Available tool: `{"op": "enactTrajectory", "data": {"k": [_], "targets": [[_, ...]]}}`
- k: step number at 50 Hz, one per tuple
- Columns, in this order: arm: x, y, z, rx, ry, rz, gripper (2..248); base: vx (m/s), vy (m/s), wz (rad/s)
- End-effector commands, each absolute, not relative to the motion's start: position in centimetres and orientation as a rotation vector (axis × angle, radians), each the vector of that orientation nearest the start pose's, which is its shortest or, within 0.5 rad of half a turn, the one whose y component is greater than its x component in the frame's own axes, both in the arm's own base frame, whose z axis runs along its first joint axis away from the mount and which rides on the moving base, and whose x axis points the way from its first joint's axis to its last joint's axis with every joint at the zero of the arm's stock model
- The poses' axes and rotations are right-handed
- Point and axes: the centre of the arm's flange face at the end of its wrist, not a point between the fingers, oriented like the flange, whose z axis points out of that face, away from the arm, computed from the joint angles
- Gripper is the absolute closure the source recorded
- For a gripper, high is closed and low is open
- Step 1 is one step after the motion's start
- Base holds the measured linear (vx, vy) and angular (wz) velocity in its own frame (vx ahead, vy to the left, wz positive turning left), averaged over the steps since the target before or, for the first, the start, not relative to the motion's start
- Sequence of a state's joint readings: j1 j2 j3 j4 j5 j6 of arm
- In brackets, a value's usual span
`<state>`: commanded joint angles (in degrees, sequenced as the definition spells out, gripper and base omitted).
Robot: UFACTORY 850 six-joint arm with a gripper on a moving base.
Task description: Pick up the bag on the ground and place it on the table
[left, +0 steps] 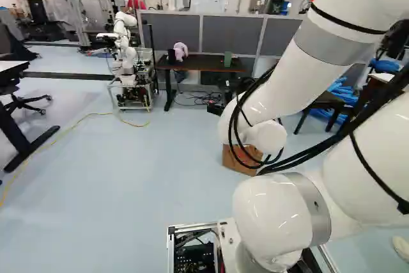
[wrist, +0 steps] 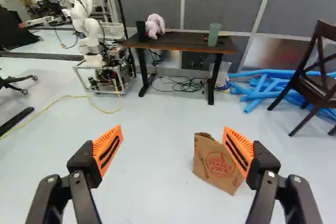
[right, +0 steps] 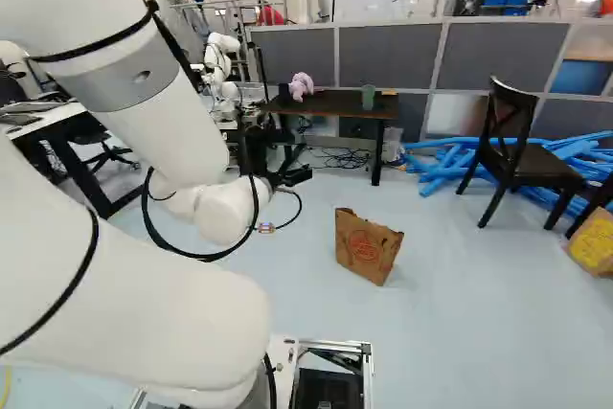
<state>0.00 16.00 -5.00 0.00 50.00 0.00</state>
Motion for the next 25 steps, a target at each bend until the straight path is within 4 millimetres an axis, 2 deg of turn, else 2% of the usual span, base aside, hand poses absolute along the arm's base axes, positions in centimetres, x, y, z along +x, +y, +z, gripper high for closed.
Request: {"op": "enactTrajectory", "data": {"k": [25], "targets": [[27.03, 0.0, 36.56, -2.558, 0.0, -1.824, 3, 0.068, 0.0, -0.013]]}}
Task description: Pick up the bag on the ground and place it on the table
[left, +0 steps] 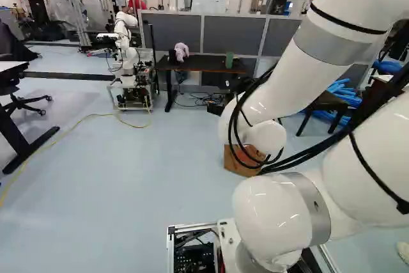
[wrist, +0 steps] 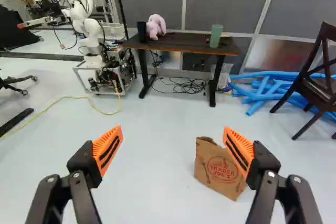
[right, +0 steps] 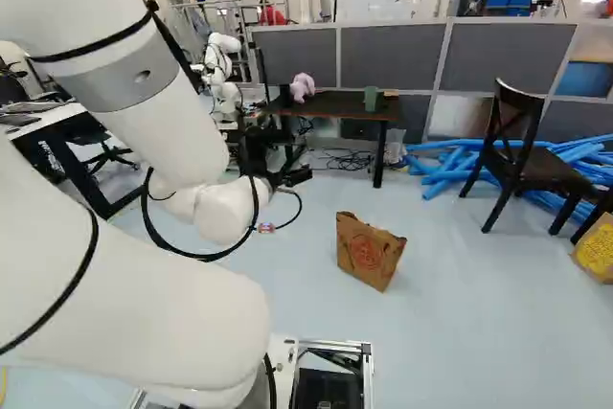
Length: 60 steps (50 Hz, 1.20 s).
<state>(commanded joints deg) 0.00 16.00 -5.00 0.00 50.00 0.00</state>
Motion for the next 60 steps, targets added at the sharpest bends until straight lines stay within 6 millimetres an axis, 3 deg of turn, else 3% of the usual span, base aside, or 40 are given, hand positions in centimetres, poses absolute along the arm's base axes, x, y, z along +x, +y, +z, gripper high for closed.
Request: {"op": "enactTrajectory", "data": {"k": [42, 60], "targets": [[27.03, 0.0, 36.56, -2.558, 0.0, -1.824, 3, 0.123, -0.068, -0.22], [27.03, 0.0, 36.56, -2.558, 0.0, -1.824, 3, 0.106, -0.007, -0.041]]}}
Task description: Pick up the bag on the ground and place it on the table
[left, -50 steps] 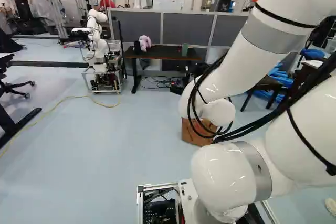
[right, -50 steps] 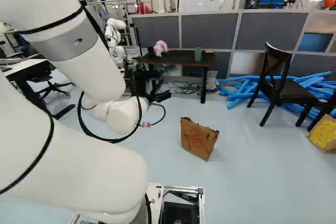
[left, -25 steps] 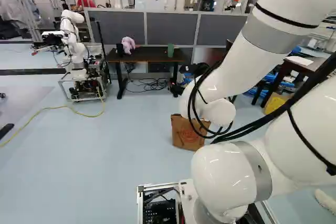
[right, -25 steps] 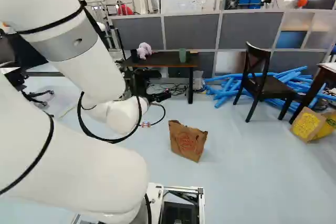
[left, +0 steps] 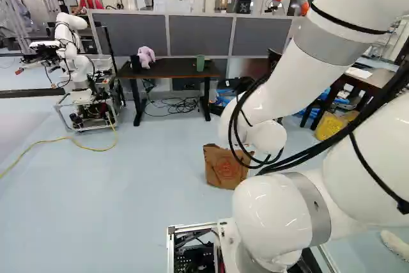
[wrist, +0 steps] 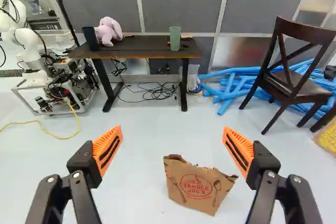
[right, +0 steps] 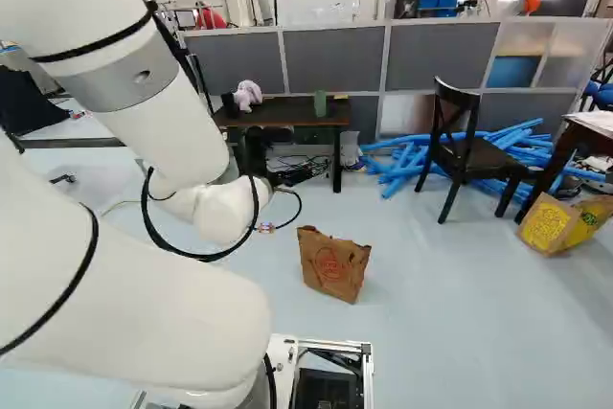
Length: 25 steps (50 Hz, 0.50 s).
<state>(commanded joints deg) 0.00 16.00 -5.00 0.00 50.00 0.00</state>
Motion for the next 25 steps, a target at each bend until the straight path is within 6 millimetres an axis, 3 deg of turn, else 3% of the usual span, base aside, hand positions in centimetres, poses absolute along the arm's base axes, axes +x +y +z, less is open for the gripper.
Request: {"op": "enactTrajectory", "data": {"k": [25], "targets": [[27.03, 0.0, 36.56, -2.558, 0.0, -1.824, 3, 0.133, 0.0, -0.01]]}}
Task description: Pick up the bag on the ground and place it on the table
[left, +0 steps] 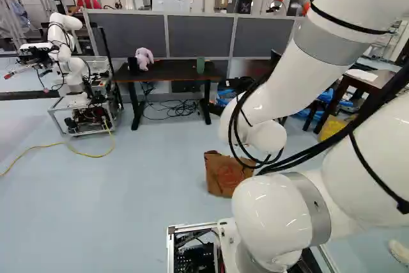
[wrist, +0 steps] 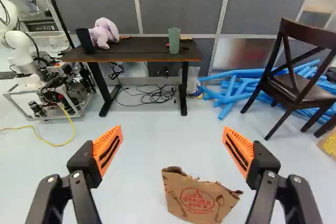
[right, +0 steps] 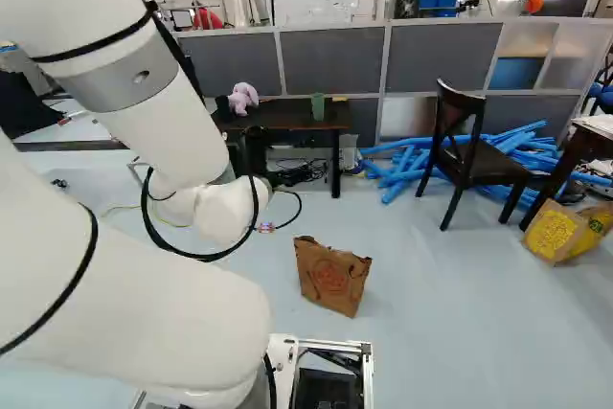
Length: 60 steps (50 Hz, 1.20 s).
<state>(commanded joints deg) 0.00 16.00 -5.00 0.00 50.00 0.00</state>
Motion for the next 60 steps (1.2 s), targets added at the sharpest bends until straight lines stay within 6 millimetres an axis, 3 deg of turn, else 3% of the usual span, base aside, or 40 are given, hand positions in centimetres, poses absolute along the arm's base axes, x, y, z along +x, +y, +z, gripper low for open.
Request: {"op": "enactTrajectory", "data": {"k": [60], "targets": [[31.4, -0.7, 36.3, -2.669, 0.03, -1.68, 3, 0.012, 0.0, -0.001]]}}
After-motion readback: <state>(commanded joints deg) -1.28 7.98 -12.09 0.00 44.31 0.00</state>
